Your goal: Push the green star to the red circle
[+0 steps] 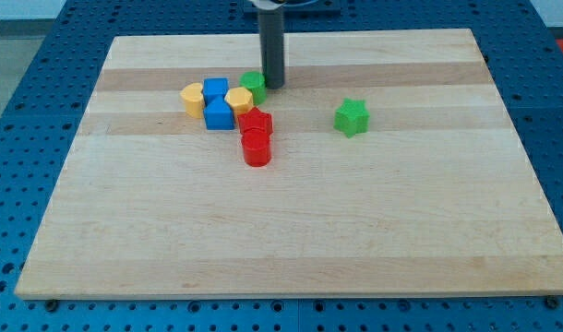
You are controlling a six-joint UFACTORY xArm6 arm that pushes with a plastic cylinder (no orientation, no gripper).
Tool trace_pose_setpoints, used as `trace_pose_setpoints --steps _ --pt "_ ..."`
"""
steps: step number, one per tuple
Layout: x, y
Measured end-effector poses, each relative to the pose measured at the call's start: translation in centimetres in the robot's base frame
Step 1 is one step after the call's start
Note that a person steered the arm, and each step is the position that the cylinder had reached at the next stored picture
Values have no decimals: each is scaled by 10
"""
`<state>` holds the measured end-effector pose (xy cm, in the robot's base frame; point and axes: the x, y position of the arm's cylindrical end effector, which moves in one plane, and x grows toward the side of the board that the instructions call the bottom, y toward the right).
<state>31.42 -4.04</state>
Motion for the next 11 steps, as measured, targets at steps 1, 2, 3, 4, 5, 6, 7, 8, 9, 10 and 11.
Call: trace_pose_setpoints --steps 1,2,3,4,5,6,7,8,9,10,11 --pt "8 -15" --pt "9 -19" --pt "8 -13" --pt "3 37" --pt "3 95" --pt "19 138" --pt "53 141" --pt "90 141" --pt "111 138" --pt "112 122" --pt "112 101"
